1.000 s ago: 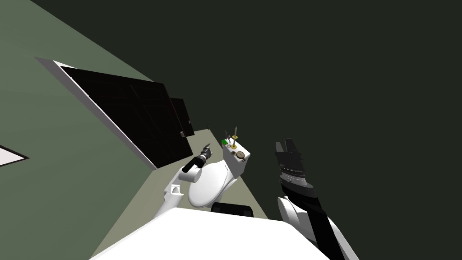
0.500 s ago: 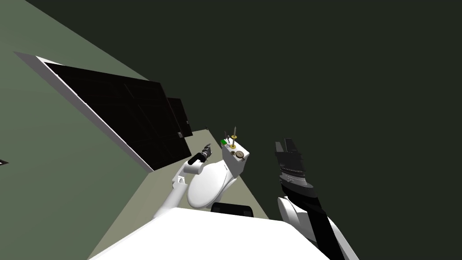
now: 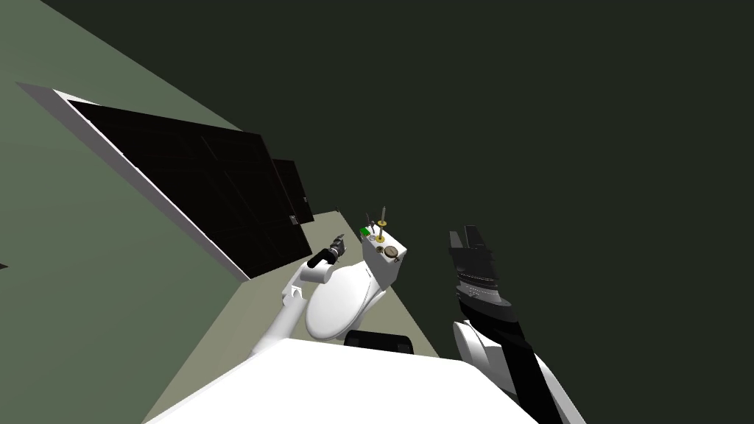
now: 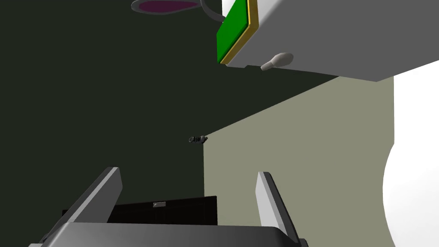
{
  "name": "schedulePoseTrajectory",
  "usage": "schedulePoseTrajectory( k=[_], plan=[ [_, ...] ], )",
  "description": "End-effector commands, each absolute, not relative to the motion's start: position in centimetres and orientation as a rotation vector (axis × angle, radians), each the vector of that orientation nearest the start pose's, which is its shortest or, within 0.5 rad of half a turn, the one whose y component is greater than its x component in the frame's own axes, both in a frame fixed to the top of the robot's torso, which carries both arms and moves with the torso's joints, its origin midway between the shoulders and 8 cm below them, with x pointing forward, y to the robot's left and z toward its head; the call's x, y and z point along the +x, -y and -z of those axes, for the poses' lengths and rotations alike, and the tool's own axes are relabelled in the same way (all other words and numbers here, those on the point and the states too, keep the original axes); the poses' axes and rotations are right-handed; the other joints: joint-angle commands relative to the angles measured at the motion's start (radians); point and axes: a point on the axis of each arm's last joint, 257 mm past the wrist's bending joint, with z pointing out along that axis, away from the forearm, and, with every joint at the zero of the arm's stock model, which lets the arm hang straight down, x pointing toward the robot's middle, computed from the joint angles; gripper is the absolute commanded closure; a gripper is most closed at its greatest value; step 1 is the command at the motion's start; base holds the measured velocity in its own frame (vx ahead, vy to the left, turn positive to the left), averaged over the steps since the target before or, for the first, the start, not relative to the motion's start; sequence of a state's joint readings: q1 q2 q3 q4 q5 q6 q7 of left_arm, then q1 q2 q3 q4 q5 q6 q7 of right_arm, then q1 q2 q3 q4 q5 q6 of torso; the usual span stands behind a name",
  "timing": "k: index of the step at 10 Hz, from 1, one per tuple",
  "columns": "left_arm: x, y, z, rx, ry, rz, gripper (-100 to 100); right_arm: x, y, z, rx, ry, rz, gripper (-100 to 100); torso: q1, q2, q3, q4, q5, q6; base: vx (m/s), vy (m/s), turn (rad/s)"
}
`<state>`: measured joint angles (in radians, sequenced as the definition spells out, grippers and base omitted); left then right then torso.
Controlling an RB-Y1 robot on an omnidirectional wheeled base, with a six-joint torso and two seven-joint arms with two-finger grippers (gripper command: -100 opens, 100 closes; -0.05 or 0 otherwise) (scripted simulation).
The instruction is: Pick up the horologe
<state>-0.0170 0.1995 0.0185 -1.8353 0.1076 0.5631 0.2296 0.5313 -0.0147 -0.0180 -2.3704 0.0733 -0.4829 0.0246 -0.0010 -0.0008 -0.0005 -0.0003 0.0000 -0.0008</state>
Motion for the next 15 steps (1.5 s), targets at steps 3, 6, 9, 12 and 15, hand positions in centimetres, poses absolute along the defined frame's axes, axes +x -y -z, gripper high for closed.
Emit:
schedulePoseTrajectory(
  k=[3,6,9,12,15],
  plan=[
    [53.7,-27.4,22.0,-1.529,-1.324,1.135,-100,32.7,27.4,-5.1,0.553,-0.640,-1.213,0,0.000,0.000,0.000,0.000,0.000,0.000,0.003,-0.003,0.009],
    [54.9,-27.6,24.7,-1.638,-1.360,1.088,-100,32.7,27.4,-5.1,0.553,-0.640,-1.213,0,0.000,0.000,0.000,0.000,0.000,0.000,-0.009,0.011,-0.032],
    [55.4,-27.6,26.3,-1.708,-1.385,1.055,-100,32.7,27.4,-5.1,0.553,-0.640,-1.213,0,0.001,0.001,0.000,0.000,0.000,0.000,-0.014,0.016,-0.049],
    [55.4,-27.6,26.3,-1.708,-1.385,1.055,-100,32.7,27.4,-5.1,0.553,-0.640,-1.213,0,0.000,0.000,0.000,0.000,0.000,0.000,0.006,-0.007,0.020],
    [55.4,-27.6,26.3,-1.708,-1.385,1.055,-100,32.7,27.4,-5.1,0.553,-0.640,-1.213,0,0.000,0.000,0.000,0.000,0.000,0.000,-0.001,0.001,-0.004]
  ],
)
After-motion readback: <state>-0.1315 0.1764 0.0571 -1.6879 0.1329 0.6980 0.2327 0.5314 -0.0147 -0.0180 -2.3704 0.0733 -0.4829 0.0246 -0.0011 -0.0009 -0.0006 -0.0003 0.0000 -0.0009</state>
